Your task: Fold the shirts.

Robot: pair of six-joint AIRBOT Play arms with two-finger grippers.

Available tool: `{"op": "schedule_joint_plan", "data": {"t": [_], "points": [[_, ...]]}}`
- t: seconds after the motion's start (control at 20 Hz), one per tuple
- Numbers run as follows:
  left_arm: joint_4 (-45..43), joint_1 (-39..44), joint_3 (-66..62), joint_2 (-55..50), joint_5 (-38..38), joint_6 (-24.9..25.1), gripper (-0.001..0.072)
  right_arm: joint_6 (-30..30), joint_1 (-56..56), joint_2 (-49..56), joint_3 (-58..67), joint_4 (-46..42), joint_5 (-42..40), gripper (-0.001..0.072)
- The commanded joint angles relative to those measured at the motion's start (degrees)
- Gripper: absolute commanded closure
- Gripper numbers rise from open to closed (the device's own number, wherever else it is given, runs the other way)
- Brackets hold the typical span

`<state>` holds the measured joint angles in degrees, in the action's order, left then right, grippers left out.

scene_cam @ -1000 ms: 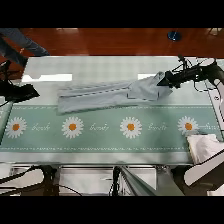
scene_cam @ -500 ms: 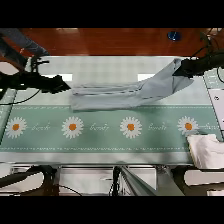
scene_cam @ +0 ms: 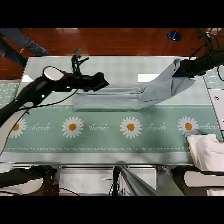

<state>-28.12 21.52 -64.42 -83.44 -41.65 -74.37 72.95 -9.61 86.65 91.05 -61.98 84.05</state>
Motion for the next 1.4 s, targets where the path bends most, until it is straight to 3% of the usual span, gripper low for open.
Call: {"op": "schedule_joint_plan", "data": {"t": [0.0,0.45,0.8,1.15,1.35], "points": [[7.58,4.11,-1.31,-5.68,2.14,0.09,0.0682,0.52,2.58,-0.11,0.07,-1.64,2.05,0.069],[10.6,11.41,-5.88,-15.08,1.2,-3.96,0.0684,1.9,5.44,-6.95,0.07,-1.27,3.04,0.069],[10.64,13.18,-6.4,-18.84,1.31,-6.54,0.0684,5.01,5.44,-13.2,0.07,6.95,3.91,0.069],[15.34,18.38,-13.64,-24.55,4.59,-7.37,0.0683,6.34,8.85,-13.38,0.07,3.19,4.24,0.069],[14.73,17.2,-14.88,-24.3,5.42,-6.25,0.0686,7.5,11.26,-13.38,0.07,-0.57,4.59,0.069]]}}
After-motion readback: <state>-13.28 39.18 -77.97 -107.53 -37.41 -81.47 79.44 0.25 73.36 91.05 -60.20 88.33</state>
